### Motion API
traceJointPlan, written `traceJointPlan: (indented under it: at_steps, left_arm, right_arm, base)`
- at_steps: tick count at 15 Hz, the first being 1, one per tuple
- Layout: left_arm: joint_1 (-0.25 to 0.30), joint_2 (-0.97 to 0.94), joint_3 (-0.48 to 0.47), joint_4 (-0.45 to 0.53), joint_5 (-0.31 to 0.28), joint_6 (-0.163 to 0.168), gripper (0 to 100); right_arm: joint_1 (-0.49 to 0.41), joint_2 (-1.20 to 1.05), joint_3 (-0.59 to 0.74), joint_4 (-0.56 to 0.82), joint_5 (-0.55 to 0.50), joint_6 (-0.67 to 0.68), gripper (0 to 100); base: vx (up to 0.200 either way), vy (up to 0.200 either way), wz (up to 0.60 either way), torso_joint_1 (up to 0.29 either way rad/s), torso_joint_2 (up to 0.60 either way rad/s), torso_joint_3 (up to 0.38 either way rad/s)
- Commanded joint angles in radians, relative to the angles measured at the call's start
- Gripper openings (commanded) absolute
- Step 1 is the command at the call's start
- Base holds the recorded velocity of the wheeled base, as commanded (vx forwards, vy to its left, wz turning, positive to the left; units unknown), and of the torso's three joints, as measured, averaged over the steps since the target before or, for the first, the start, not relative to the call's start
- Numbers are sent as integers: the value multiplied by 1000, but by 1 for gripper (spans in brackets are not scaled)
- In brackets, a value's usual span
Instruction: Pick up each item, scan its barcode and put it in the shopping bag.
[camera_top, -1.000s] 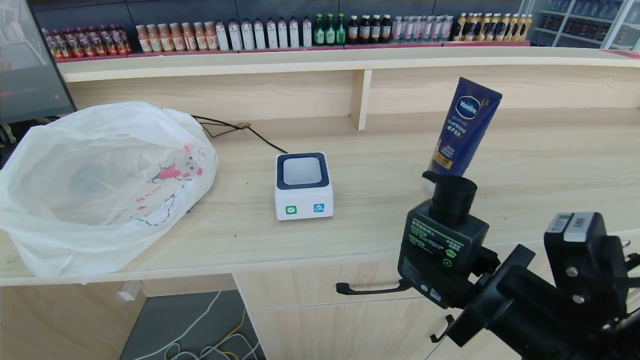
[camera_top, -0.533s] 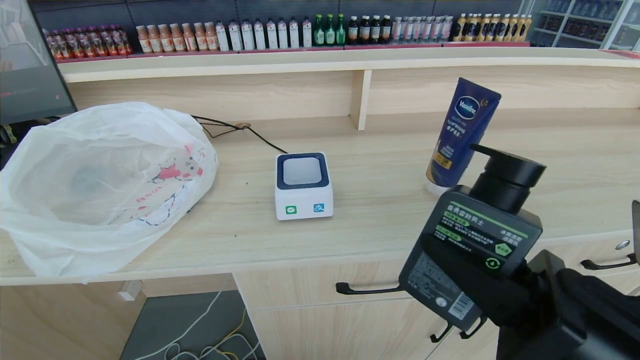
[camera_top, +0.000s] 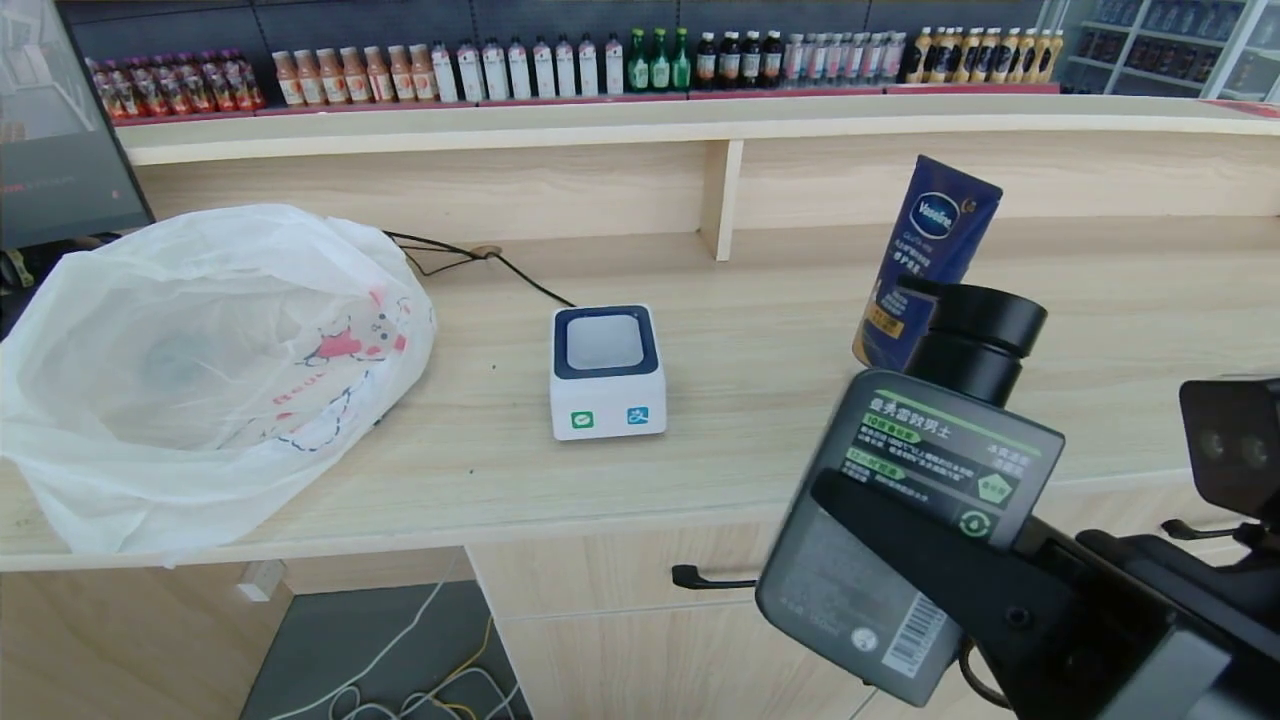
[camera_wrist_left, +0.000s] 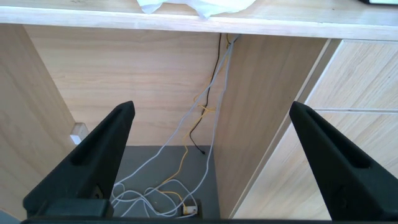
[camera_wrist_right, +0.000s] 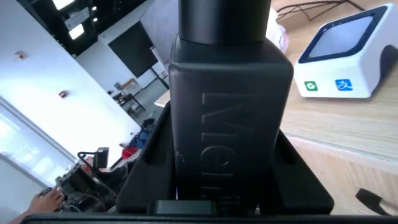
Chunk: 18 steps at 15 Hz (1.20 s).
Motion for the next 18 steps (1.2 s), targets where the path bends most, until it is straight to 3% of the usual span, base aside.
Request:
traceJointPlan:
  at_steps: [1,6,18]
  left_arm:
    - [0,0,0,0,0,0,100]
    - [0,0,0,0,0,0,100]
    - [0,0,0,0,2,0,100]
  right_arm:
    - [1,10,-10,1,42,19,0]
    - [1,39,-121,4,85,185,0]
    - [3,39,-136,4,85,233,0]
  base:
    - [0,0,0,0,0,0]
    - [0,0,0,0,0,0]
    - [0,0,0,0,0,0]
